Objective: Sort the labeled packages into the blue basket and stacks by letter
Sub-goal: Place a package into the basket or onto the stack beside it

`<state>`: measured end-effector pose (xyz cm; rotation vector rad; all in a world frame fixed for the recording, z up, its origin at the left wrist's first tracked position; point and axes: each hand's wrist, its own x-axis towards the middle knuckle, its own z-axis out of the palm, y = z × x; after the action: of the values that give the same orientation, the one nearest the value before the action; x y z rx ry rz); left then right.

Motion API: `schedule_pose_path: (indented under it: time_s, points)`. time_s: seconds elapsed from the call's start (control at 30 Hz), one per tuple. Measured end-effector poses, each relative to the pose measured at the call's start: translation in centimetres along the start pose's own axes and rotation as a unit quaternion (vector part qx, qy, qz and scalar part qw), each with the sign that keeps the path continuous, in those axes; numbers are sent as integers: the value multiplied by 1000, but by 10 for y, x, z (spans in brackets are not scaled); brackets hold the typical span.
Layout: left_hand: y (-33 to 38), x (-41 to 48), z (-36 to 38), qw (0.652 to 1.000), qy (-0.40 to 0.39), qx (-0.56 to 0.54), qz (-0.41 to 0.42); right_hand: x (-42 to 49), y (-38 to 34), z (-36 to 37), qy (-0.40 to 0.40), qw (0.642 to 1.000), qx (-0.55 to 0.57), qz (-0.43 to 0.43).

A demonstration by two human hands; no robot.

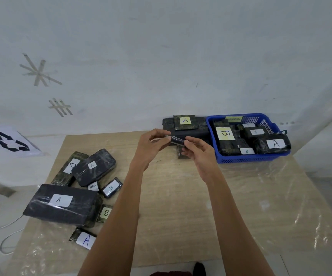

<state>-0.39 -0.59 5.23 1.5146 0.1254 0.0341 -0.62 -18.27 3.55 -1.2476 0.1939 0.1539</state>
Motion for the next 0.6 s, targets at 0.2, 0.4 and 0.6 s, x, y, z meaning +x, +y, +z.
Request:
schedule_pose_path:
  time_s: [0.2, 0.4, 0.6]
  points:
    - [-5, -5, 1, 1000, -13, 19, -8, 0, 1, 1, -3, 1000, 1, 14]
    - [1, -6, 0, 998, -40, 43, 27, -3, 0, 2, -18, 999, 19, 30]
    - [2, -5, 5, 999, -12, 39, 26, -4, 2, 2, -12, 999, 34, 18]
